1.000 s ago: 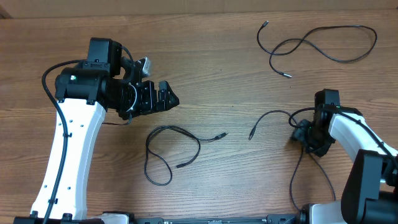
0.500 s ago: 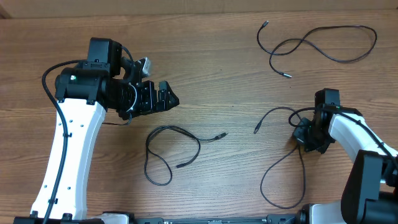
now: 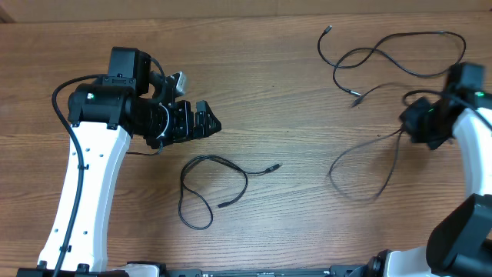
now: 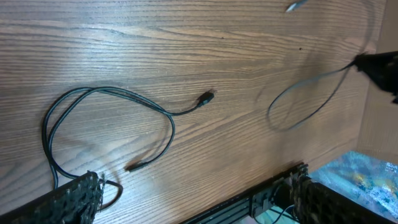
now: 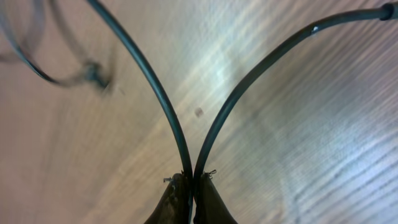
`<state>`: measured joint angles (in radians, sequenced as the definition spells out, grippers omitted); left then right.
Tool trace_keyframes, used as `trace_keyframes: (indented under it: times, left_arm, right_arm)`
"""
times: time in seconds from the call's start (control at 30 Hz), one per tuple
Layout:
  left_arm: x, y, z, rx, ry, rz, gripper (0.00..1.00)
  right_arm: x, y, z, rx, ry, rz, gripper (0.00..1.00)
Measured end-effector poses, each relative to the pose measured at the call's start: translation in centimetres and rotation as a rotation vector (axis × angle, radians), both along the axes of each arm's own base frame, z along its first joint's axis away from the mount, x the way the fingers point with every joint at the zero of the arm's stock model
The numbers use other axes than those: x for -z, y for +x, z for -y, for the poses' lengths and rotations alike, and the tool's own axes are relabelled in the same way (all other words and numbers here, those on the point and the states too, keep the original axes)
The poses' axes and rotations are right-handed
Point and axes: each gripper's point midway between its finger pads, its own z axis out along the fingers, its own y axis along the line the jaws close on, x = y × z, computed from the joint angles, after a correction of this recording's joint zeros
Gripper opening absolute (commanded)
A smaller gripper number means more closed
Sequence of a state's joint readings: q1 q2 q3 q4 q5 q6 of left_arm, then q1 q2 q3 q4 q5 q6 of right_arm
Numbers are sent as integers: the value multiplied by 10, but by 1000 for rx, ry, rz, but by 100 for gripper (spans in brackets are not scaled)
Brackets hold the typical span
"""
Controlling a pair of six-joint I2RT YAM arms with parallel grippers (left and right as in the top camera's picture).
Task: Untangle cables
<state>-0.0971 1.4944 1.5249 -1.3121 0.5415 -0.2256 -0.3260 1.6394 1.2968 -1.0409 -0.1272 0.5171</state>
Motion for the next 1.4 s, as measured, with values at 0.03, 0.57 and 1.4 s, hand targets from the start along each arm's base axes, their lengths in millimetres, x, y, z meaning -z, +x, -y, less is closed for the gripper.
trace_keyframes:
  times: [0.03, 0.57, 1.4]
  left_arm:
    - [0, 0, 0, 0, 0, 0, 99]
    - [0, 0, 0, 0, 0, 0, 98]
    - [0, 0, 0, 0, 0, 0, 97]
  right_arm:
    - [-10, 6, 8, 27, 6, 34, 4]
    - [-35, 16, 55, 332, 75, 134, 4]
    - [4, 26, 42, 256, 109, 46, 89]
